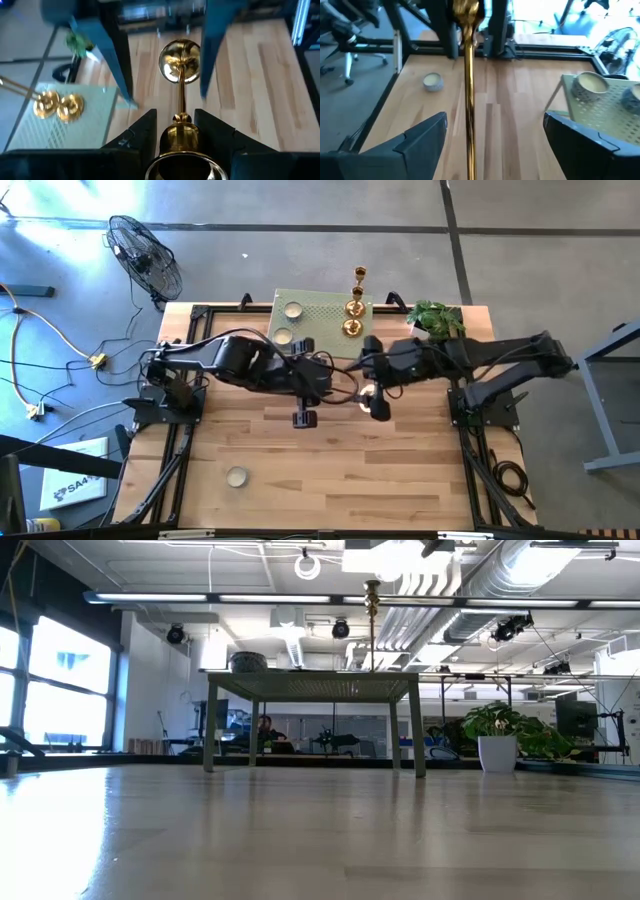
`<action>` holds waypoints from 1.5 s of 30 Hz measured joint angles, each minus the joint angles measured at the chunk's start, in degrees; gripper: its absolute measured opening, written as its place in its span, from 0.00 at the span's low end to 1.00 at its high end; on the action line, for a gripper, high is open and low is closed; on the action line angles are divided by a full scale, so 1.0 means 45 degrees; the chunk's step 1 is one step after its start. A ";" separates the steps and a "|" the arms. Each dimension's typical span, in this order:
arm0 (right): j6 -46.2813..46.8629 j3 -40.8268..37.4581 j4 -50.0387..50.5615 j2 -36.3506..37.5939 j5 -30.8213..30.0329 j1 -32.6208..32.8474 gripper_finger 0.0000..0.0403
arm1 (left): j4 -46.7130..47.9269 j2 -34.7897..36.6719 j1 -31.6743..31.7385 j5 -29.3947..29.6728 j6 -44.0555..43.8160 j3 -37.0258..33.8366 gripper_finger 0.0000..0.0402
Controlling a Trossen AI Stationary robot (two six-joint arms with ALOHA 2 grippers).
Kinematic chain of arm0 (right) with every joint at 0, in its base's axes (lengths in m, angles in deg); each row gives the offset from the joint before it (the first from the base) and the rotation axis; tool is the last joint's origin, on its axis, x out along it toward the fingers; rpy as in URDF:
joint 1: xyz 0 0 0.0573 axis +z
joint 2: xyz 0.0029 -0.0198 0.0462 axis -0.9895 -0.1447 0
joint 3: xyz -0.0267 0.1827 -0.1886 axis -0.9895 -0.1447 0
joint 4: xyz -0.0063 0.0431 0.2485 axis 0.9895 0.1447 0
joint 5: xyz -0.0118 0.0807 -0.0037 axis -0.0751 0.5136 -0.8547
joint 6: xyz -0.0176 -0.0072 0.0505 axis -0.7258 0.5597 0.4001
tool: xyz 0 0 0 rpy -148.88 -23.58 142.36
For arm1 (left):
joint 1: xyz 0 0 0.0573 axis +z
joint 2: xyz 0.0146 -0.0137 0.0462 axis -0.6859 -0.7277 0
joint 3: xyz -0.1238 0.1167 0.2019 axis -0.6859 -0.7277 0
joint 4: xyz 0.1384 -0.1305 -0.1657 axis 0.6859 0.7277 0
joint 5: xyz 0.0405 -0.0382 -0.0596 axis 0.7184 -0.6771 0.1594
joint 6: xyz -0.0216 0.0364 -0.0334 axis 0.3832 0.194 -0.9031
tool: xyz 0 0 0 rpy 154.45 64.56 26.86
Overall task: Stock candles and holders on shelf
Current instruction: Align the gold candle holder with the other gold candle holders on the shelf
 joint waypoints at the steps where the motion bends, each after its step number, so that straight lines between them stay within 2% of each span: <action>1: -0.0023 -0.0005 -0.0017 -0.0085 0.0131 -0.0001 0.80 | -0.0197 0.0000 0.0000 0.0003 0.0063 0.0000 0.29; 6: -0.0338 -0.0005 -0.0052 -0.0341 0.0222 0.0000 0.74 | -0.0271 0.0000 0.0000 -0.0002 0.0139 0.0000 0.29; 12: -0.0344 -0.0005 -0.0096 -0.0332 0.0549 0.0009 0.58 | -0.0261 0.0005 0.0000 -0.0002 0.0076 0.0000 0.29; 16: -0.0360 -0.0001 -0.0064 -0.0332 0.0934 0.0009 0.41 | -0.0197 0.0005 0.0000 -0.0002 0.0045 0.0000 0.29; 22: -0.0752 -0.0005 0.0018 -0.0332 0.0886 0.0009 0.06 | -0.0171 0.0005 0.0004 0.0041 0.0042 0.0000 0.29; 23: -0.0771 -0.0005 0.0053 -0.0332 0.0823 0.0009 0.04 | -0.0170 0.0005 0.0015 0.0040 0.0042 0.0000 0.29; 25: -0.0764 -0.0005 0.0067 -0.0332 0.0850 0.0009 0.04 | -0.0164 0.0005 0.0010 0.0086 0.0042 0.0000 0.29; 27: -0.0712 -0.0005 0.0104 -0.0332 0.0852 0.0009 0.05 | -0.0247 0.0005 0.0010 0.0020 0.0045 0.0000 0.33; 33: -0.0853 -0.0005 0.0230 -0.0332 0.0820 0.0009 0.03 | -0.0309 0.0024 -0.0015 0.0327 0.0439 0.0000 0.62; 38: -0.0885 -0.0005 0.0382 -0.0332 0.0215 0.0014 0.02 | -0.0381 0.0077 0.0000 0.0896 0.0073 0.0000 0.80; 42: -0.0891 -0.0005 0.1718 -0.0192 -0.0366 0.0014 0.01 | -0.1165 0.0238 -0.0010 0.0732 -0.0530 0.0015 0.87; 45: -0.0382 -0.0019 0.2883 0.0284 -0.1378 0.0019 0.01 | -0.1500 0.0306 -0.0010 -0.0091 -0.0877 0.0015 0.90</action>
